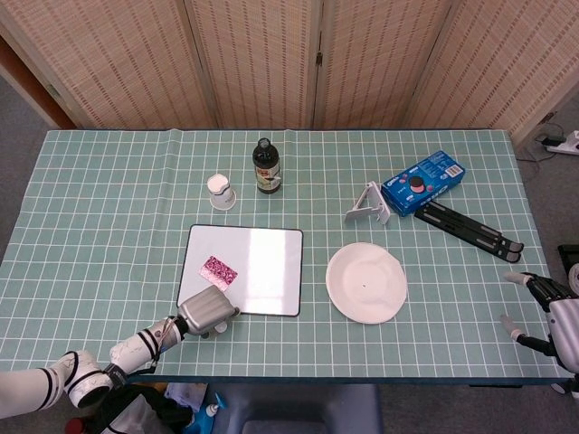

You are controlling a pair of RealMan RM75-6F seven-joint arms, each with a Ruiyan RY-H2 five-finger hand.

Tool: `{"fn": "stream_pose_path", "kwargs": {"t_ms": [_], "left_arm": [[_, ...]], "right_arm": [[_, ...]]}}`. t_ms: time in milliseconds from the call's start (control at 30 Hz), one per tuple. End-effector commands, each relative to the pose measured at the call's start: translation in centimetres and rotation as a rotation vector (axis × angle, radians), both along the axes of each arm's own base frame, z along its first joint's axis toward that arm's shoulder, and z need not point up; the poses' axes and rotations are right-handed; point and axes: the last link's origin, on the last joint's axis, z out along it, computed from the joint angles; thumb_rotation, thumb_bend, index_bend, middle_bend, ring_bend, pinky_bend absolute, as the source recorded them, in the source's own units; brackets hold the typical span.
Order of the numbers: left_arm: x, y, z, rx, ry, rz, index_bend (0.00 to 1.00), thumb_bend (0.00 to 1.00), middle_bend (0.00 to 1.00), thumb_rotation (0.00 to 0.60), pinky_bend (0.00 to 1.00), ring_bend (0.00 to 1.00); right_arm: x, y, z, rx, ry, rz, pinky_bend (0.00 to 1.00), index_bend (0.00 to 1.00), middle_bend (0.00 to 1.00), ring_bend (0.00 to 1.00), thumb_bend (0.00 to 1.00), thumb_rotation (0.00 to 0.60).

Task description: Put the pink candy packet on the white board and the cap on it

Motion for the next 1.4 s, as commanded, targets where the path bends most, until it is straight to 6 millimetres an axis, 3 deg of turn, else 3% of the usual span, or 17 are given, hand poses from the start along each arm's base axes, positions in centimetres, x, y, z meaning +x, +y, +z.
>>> {"fn": "stream_pose_path", "kwargs": {"t_ms": [33,333,633,1100,1400], "left_arm": [[-0.1,0.0,0.2,0.001,0.000,0.003,0.54,0.26,0.95,0.600,1.00,0.95],[0.1,0.6,2.1,0.037,-0.038,0.023,0.54,0.27,0.95,0.600,1.00,0.95],[1.0,3.5,4.5,0.110,-0.105,0.112,0.54,0.26,0.95,0.600,1.00,0.95],[1.0,7.5,3.2,0.166,-0.085,0.233,0.54,0.26,0.95,0.600,1.00,0.95],[1.5,8.6,1.9,0.169,-0.052,0.272,0.53,0.26,0.95,0.600,1.00,0.95]], "right_arm": [[0.0,0.0,0.0,0.000,0.000,0.001,0.38,0.26,0.30,0.30,0.24,0.600],[0.2,0.0,0.1,-0.004,0.002,0.007,0.38,0.26,0.30,0.30,0.24,0.600],[0.3,0.0,0.1,-0.006,0.000,0.011,0.38,0.26,0.30,0.30,0.24,0.600],[0.0,0.1,0.2,-0.008,-0.001,0.004,0.38,0.26,0.30,0.30,0.24,0.600],[0.1,-0.1,0.3,-0.009,0.000,0.005,0.38,0.26,0.30,0.30,0.24,0.600]]}}
